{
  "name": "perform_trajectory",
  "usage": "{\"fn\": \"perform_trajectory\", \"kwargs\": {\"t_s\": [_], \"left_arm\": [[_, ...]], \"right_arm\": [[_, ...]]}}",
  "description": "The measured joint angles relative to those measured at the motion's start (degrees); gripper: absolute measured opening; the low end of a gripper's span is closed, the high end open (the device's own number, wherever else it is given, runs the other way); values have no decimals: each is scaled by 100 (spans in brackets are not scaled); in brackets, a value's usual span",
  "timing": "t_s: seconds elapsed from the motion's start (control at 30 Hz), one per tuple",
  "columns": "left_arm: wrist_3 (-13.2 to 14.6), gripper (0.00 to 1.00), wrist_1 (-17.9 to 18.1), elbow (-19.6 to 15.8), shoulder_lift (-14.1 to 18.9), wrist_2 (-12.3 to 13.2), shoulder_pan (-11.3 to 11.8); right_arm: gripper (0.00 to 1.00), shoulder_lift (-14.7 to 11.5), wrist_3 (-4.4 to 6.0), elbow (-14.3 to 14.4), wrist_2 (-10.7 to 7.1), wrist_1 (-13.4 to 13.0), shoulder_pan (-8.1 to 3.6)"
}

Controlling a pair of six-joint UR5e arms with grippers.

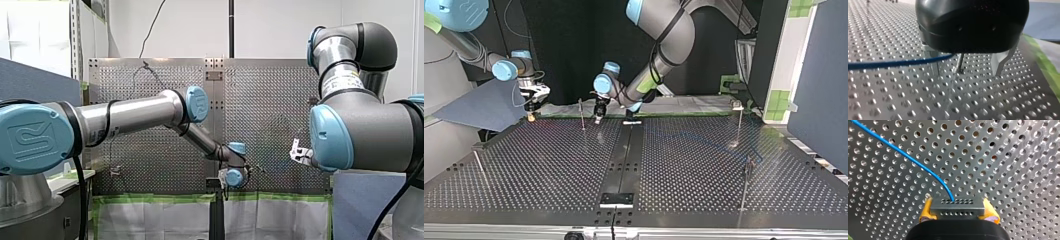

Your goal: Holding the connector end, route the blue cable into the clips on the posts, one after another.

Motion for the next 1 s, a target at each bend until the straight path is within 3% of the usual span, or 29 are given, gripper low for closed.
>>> {"fn": "perform_trajectory", "kwargs": {"t_s": [0.27, 0.63, 1.0], "left_arm": [[434, 100, -340, -10, 304, 144, -117], [929, 100, -788, -155, 338, 195, -178], [1082, 100, -791, -551, 413, 176, -196]], "right_arm": [[0, 0, 0, 0, -2, 33, 0], [0, 0, 0, 0, -9, 83, -13], [0, 0, 0, 1, -15, 96, -18]]}}
